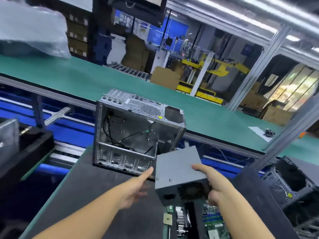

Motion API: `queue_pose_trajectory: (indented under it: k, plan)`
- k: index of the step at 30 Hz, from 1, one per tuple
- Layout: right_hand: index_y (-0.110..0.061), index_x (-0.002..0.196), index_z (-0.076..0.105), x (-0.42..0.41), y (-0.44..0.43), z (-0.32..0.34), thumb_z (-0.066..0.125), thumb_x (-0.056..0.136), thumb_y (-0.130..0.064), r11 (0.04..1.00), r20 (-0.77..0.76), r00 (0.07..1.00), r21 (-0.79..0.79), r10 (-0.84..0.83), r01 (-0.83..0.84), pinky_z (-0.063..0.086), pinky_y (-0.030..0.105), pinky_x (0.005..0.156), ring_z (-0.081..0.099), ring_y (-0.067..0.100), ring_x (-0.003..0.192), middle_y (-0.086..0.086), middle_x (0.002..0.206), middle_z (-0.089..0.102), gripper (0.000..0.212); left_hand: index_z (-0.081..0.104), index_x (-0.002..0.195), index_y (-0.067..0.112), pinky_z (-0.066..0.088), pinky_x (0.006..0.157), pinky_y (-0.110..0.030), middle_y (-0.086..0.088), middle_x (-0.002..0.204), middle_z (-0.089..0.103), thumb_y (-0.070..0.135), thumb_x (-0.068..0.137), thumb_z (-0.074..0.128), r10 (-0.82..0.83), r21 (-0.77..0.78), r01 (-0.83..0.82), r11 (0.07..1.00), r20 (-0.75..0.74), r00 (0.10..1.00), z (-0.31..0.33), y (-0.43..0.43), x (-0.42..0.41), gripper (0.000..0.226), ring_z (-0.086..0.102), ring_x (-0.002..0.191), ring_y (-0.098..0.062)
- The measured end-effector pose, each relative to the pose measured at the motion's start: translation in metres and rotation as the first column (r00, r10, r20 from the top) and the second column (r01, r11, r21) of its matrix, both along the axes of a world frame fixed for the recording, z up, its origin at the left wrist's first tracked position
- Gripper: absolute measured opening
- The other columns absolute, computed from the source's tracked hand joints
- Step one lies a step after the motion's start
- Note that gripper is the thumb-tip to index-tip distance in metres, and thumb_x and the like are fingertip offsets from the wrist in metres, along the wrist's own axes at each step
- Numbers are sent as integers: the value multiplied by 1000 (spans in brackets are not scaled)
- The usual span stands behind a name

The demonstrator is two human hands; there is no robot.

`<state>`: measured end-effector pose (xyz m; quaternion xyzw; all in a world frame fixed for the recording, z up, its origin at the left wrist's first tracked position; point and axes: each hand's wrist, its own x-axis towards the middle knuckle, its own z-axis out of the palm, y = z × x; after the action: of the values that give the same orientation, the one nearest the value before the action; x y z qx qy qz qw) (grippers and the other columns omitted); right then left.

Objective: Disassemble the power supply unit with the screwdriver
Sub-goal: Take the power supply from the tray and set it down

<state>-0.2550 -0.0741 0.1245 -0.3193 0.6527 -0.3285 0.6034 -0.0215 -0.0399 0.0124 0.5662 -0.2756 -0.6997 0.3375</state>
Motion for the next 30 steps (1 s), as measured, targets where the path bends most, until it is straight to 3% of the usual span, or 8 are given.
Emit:
queue_pose_trajectory:
  k: [4, 8, 13, 18, 21, 24, 28, 30]
  plan:
    - [-3, 115, 66, 34, 38, -13, 79, 67, -23, 979, 226, 973, 186, 36, -79, 50, 64, 87, 69, 46, 92, 26, 106, 71, 53, 66, 123, 12, 50, 92, -43, -11, 124, 68, 87, 51, 73, -77, 68, 94, 993, -216, 973, 5, 12, 31, 104, 68, 105, -31]
    - [-1, 115, 67, 69, 63, -38, 75, 74, -27, 956, 353, 936, 268, 18, -119, 52, 62, 82, 68, 49, 93, 28, 112, 68, 49, 75, 109, 14, 55, 81, -35, -9, 119, 68, 70, 75, 67, -69, 33, 84, 996, -334, 940, 12, 24, 62, 66, 68, 99, -27]
    - [2, 128, 59, 113, 88, -84, 65, 81, -16, 958, 455, 888, 223, 61, -180, 46, 56, 99, 62, 46, 110, 28, 123, 63, 50, 67, 80, 19, 42, 49, -19, 4, 56, 58, 57, 83, 64, -15, -1, 15, 1000, -90, 996, -10, 51, 116, 38, 57, 48, -14]
    - [1, 128, 58, 162, 112, -134, 66, 81, -6, 968, 403, 913, 201, 57, -149, 50, 55, 93, 66, 44, 103, 26, 115, 67, 48, 64, 119, 17, 52, 66, -28, -5, 97, 77, 42, 85, 69, 117, 8, -117, 993, 12, 993, -50, 87, 156, 42, 74, 77, -22]
    - [-4, 123, 63, 178, 120, -155, 64, 83, -8, 958, 337, 932, 195, 134, -209, 50, 50, 95, 68, 39, 103, 21, 113, 70, 40, 60, 122, 26, 55, 81, -35, 3, 103, 76, 47, 68, 79, 145, -58, -141, 988, 73, 987, -60, 103, 168, 61, 73, 93, -20]
    - [-3, 121, 64, 189, 130, -169, 70, 75, -17, 959, 91, 964, 114, 251, -261, 51, 37, 85, 69, 26, 95, 9, 103, 74, 49, 58, 118, 33, 54, 91, -36, 10, 104, 74, 50, 49, 82, 153, -132, -123, 984, 251, 956, -60, 109, 171, 76, 71, 94, -13]
    - [-19, 155, 13, 201, 134, -178, 70, 83, -35, 893, -196, 874, 18, 445, -451, 34, 37, 113, 46, 17, 133, 3, 149, 43, 94, 39, 128, 32, 50, 82, -32, 6, 115, 53, 58, 51, 74, 88, -116, -18, 993, 637, 765, -46, 110, 145, 89, 62, 100, -19]
    - [-29, 156, 10, 211, 134, -176, 64, 88, -39, 865, -92, 864, -44, 495, -501, 33, 39, 114, 42, 12, 136, -5, 153, 38, 87, 26, 135, 32, 42, 78, -33, 4, 115, 38, 65, 58, 70, 77, -81, -23, 996, 761, 644, -36, 107, 130, 95, 56, 109, -25]
